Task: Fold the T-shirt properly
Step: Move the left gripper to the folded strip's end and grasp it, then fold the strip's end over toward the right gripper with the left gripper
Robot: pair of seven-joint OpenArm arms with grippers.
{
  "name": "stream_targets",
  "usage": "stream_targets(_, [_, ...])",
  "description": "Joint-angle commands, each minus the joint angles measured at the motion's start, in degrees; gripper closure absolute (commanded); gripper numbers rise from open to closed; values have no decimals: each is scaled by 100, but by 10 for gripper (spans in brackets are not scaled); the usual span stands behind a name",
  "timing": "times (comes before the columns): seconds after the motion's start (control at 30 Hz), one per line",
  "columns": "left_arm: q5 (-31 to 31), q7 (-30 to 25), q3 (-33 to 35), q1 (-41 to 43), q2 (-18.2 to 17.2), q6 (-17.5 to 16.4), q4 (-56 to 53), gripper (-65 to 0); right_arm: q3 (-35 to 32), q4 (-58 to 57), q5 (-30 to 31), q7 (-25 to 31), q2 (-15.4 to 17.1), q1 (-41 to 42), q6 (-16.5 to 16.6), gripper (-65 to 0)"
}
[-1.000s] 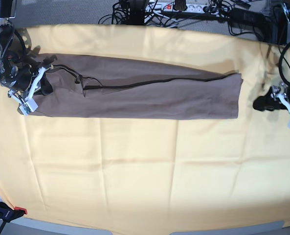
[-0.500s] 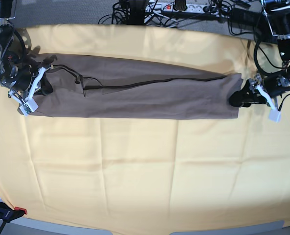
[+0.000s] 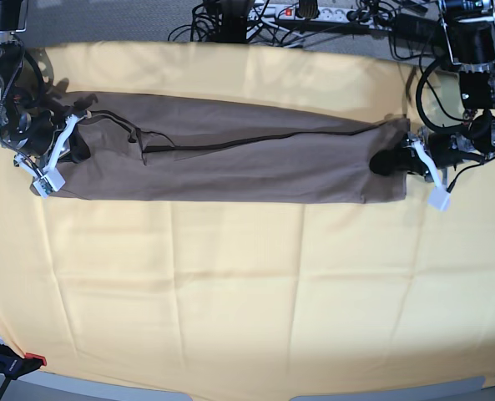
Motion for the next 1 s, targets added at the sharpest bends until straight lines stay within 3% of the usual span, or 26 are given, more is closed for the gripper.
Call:
stream_targets(0.0, [273, 136, -83, -90, -101, 109, 0, 0, 26, 42, -28, -17, 87, 50, 11, 0])
stream_targets(0.37, [162, 160, -437, -271, -321, 111, 0, 0, 26, 42, 90, -17, 87, 81, 79, 0])
stream_targets(0.47, [-420, 297, -437, -275, -317, 48, 0, 0, 26, 42, 125, -15, 85, 81, 79, 0])
stream_targets(0.6, [-1752, 825, -437, -308, -299, -345, 0, 0, 26, 42, 125, -15, 87, 81, 79, 0])
stream_targets(0.67, [-1752, 825, -437, -374, -273, -413, 44, 0, 26, 42, 122, -13, 87, 83, 79, 0])
stream_targets(0.8, [-1752, 825, -437, -396, -208, -133, 308, 0, 26, 39, 122, 31, 85, 72, 81, 0])
stream_targets(0.97, [-1752, 825, -435, -396, 70, -107, 887, 0, 26, 39, 122, 48, 83, 66, 76, 0])
